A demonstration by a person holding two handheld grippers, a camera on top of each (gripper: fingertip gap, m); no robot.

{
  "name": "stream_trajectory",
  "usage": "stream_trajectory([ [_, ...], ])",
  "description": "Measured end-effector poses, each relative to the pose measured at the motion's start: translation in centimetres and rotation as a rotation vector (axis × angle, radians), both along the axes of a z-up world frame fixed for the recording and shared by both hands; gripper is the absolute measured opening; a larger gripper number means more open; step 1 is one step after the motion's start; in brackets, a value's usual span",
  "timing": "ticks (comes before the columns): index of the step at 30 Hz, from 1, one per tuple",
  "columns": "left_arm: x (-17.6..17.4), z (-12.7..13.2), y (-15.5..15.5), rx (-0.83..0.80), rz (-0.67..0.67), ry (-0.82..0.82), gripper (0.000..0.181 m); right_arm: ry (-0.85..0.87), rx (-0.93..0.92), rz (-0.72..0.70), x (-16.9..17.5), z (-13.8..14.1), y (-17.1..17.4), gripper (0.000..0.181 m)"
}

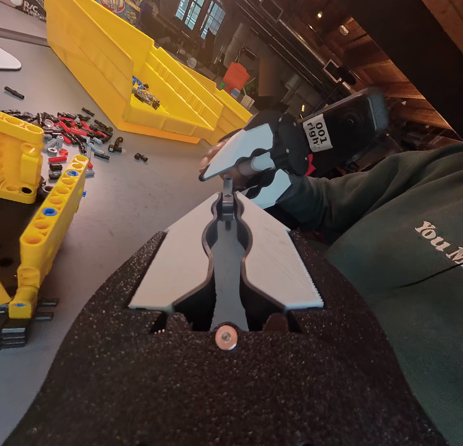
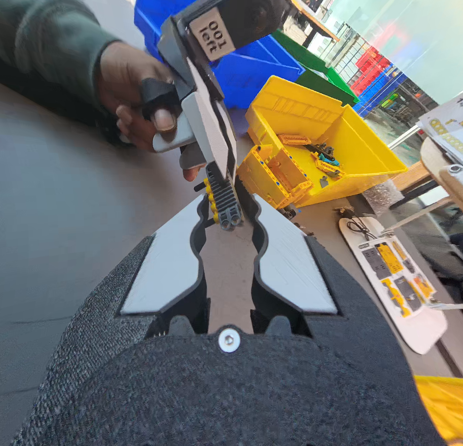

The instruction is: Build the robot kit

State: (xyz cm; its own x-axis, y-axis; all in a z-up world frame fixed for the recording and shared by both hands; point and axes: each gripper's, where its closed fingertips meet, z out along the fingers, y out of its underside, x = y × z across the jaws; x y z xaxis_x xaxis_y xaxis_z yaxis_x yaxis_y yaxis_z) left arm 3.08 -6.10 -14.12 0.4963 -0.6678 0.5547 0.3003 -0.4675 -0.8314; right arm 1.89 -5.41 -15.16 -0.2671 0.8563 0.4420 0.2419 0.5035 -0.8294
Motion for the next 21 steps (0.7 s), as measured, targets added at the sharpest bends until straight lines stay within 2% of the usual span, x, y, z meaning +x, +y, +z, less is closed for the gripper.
stream_trajectory([
  [4,-1.3,1.1,-0.1,0.064,0.034,-0.011,0.007,0.094,-0.35,0.023,0.6,2.9,1.2,0.045],
  [8,-2.2,1.9,-0.3,0.126,0.047,-0.015,0.006,0.138,-0.546,0.037,0.9,4.1,2.4,0.056],
  [11,-2.3,2.2,-0.5,0.171,0.051,-0.002,0.006,0.15,-0.533,0.032,0.9,3.8,2.8,0.047],
  [17,-2.2,1.8,-0.4,0.168,0.058,0.028,0.006,0.249,-0.465,-0.002,1.1,4.9,3.3,0.016],
  [21,-2.3,1.7,-0.2,0.188,0.081,0.063,0.007,0.229,-0.525,-0.007,1.2,5.1,3.6,0.024],
])
